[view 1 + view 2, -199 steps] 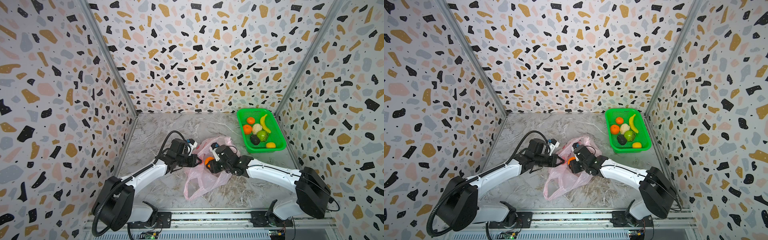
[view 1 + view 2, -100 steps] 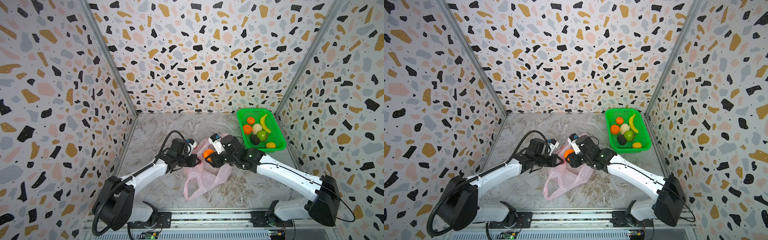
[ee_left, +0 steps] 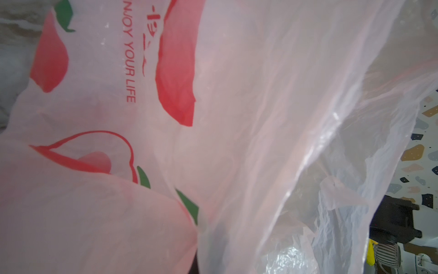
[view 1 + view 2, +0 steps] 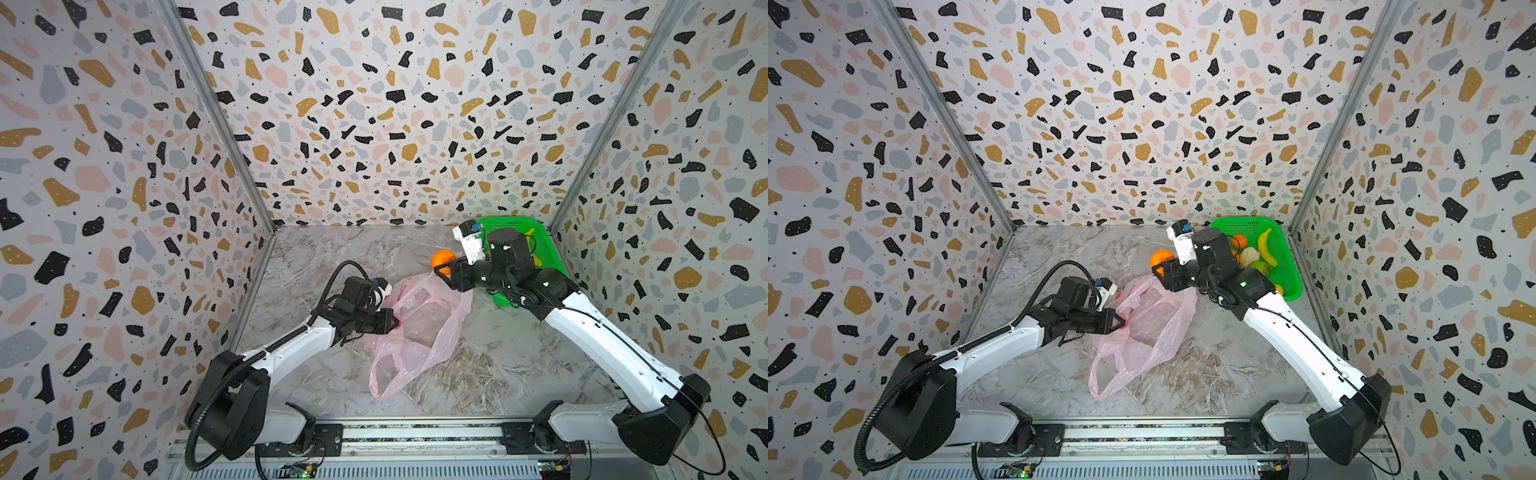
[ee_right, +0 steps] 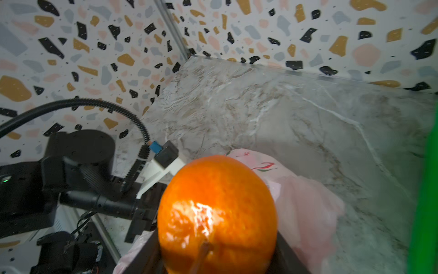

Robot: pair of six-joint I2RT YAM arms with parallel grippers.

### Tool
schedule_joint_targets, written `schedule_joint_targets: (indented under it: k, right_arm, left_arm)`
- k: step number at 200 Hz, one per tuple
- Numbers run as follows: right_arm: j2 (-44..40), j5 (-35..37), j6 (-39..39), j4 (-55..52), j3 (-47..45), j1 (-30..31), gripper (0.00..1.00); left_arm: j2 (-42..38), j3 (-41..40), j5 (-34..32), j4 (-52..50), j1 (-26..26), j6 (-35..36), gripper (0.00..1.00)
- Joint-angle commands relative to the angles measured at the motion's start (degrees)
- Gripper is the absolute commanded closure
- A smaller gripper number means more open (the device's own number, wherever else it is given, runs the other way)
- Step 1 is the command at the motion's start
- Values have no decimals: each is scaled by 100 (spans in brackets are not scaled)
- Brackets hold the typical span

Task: Untie the knot of the plastic bag and take out the fruit
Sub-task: Place the fruit in the basket.

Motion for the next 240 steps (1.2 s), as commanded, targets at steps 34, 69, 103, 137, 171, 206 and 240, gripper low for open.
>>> schedule_joint_targets:
  k: [34,69,103,137,171,206,240]
  right_arm:
    - [339,-526,-11,740,-198,-1942,55]
    - [819,-635,-13,1337,-435,-2699,55]
    - [1499,-2,-202,1400,-443,-3254,55]
    - [2074,739,-212,1248,-475,-3755,55]
    - [2386,903,-217,1204,-389,-4058,54]
    - [2748,1047,-233,1044,-125,-4179,50]
    - [2755,1264,-261,962,-43,-4191,29]
  left_arm:
    - [-22,214,-94,-148,34,204,100]
    - [-50,228,-127,-257,34,301,100]
    - [-81,201,-120,-209,34,287,100]
    - [-66,236,-129,-226,34,316,100]
    - [-75,228,-127,-249,28,337,100]
    - [-77,209,-120,-204,34,315,100]
    - [-96,229,-193,-240,33,324,100]
